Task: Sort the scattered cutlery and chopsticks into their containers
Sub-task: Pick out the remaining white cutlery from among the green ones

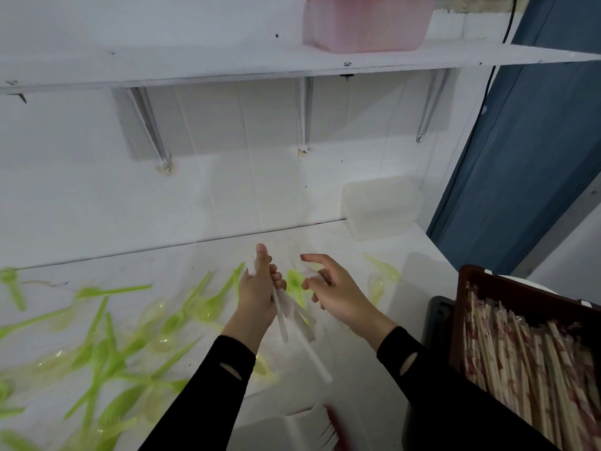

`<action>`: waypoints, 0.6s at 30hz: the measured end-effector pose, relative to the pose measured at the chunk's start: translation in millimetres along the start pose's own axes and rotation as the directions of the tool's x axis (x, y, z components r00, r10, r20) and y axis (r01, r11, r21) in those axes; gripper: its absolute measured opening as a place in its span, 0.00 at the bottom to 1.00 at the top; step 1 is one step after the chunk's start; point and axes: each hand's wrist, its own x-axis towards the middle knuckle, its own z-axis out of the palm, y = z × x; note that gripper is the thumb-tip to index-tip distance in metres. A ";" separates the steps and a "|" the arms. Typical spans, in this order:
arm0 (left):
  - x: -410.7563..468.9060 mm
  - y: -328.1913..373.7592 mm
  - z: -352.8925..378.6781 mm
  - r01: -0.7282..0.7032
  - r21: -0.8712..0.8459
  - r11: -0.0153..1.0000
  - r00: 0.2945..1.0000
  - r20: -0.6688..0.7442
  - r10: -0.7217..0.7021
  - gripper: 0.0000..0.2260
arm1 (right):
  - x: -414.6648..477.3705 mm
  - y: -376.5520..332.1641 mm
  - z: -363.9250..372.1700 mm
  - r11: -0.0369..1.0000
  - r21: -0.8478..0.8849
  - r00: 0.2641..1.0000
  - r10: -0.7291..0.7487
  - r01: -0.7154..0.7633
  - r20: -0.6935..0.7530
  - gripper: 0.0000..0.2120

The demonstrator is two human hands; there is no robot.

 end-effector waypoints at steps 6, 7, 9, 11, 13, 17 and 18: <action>0.1 -1.3 -3.9 0.016 -0.033 0.999 0.993 -0.114 -0.020 0.11 | -5.0 -2.5 6.8 0.998 -0.058 0.986 -0.022 0.032 0.167 0.23; 1.2 0.1 -4.4 -0.001 -0.054 0.999 0.988 -0.154 -0.007 0.07 | -3.9 -0.4 7.9 0.995 -0.089 0.982 -0.015 0.033 0.190 0.25; 4.6 4.0 -5.8 -0.037 -0.125 0.991 0.978 -0.207 0.011 0.05 | -1.0 5.1 8.6 0.988 -0.139 0.985 -0.045 0.069 0.168 0.22; 8.2 4.9 -7.8 -0.053 -0.186 0.981 0.973 -0.232 0.009 0.04 | -0.3 8.0 7.1 0.983 -0.150 0.987 -0.084 0.104 0.136 0.19; 10.1 2.5 -10.0 -0.030 -0.189 0.981 0.968 -0.251 -0.019 0.03 | -2.5 6.7 7.8 0.981 -0.154 0.982 -0.097 0.122 0.160 0.20; 7.8 1.2 -10.0 -0.004 -0.149 0.989 0.946 -0.322 -0.045 0.08 | -2.9 4.4 10.2 0.936 -0.283 0.964 -0.149 0.209 0.221 0.23; 7.2 1.9 -9.3 -0.017 -0.153 0.988 0.942 -0.333 -0.035 0.08 | -1.8 4.7 9.0 0.920 -0.324 0.959 -0.145 0.221 0.242 0.24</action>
